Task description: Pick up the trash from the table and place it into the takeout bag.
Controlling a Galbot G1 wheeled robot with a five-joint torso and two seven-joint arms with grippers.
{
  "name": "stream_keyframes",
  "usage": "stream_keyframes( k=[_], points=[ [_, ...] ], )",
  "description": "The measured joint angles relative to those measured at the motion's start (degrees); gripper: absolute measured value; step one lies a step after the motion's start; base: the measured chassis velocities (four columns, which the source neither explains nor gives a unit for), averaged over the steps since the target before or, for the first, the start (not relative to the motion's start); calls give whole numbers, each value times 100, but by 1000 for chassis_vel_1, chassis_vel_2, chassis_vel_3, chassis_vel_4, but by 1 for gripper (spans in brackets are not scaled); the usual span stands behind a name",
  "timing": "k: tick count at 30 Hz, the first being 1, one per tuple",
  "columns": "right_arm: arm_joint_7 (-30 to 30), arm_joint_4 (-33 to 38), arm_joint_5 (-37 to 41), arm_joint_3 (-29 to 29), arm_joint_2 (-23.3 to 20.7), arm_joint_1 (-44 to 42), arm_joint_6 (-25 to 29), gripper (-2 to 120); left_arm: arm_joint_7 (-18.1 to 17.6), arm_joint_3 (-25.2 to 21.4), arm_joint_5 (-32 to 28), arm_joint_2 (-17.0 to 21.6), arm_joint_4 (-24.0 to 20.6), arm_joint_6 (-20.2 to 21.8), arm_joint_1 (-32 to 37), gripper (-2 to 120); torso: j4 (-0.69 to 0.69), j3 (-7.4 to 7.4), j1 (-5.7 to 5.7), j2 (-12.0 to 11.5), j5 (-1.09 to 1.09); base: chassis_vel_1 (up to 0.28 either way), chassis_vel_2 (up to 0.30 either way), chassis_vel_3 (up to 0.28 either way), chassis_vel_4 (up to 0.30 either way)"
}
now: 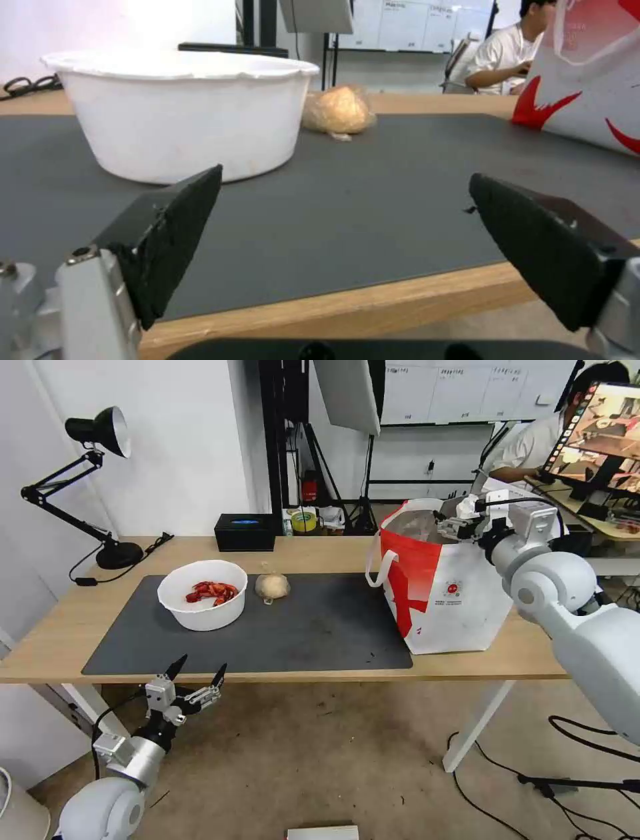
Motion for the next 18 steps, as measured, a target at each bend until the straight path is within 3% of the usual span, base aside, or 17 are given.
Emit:
stream_keyframes(
  k=[3,6,18],
  points=[
    [-164,-48,-173,-41,5,26,-42,100,0,6,0,-4,16,0,-10,100,0,0,0,0,0,0,0,0,0],
    [-582,-148,-815,-51,0,28,23,100,1,6,0,-9,32,0,-14,100,0,0,0,0,0,0,0,0,0],
    [-1020,-295,-1407,-64,11,44,271,100,2,22,-5,-10,44,0,-51,100,0,0,0,0,0,0,0,0,0]
  ],
)
